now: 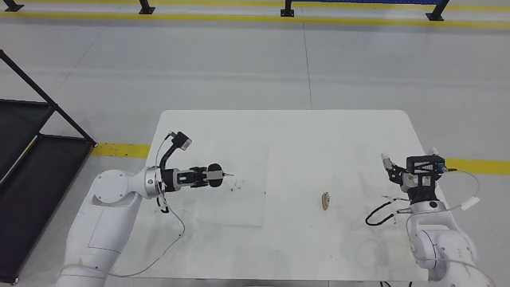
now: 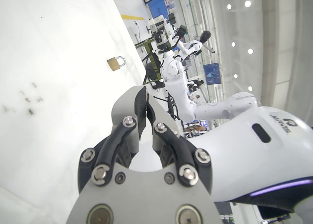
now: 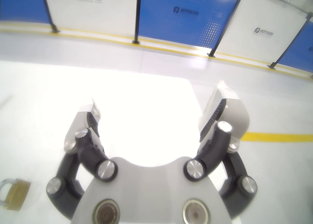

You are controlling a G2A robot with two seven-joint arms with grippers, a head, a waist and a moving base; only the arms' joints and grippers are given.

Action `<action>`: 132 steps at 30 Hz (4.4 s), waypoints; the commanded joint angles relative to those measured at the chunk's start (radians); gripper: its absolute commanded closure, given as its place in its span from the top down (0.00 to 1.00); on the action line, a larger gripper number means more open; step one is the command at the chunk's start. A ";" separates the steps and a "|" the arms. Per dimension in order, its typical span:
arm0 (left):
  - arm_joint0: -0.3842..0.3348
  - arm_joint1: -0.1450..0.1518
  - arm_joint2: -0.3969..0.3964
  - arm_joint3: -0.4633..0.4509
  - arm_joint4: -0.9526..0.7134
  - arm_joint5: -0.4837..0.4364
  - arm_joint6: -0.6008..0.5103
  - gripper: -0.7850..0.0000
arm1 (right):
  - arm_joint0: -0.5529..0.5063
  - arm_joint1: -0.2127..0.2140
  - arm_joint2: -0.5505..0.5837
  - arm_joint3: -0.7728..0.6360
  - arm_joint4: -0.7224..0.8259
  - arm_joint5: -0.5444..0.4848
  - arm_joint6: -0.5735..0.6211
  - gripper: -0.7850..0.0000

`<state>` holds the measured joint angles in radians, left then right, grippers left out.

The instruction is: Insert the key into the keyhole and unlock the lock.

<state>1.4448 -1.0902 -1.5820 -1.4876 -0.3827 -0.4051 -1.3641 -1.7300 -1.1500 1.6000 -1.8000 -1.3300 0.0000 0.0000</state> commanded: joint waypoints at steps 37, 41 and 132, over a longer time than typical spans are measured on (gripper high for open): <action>-0.027 0.002 0.015 0.051 -0.106 -0.006 -0.045 0.00 | 0.131 -0.023 -0.246 -0.143 0.030 -0.069 0.640 1.00; -0.027 0.002 0.015 0.051 -0.106 -0.006 -0.045 0.00 | 0.181 -0.030 -0.256 -0.206 0.135 0.008 0.895 1.00; -0.027 0.002 0.015 0.051 -0.106 -0.006 -0.045 0.00 | 0.677 0.017 -0.708 0.111 0.450 0.311 1.509 0.00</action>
<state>1.4175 -1.0884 -1.5666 -1.4362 -0.4888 -0.4110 -1.4091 -1.0470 -1.1337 0.8673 -1.6817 -0.9141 0.2982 1.5218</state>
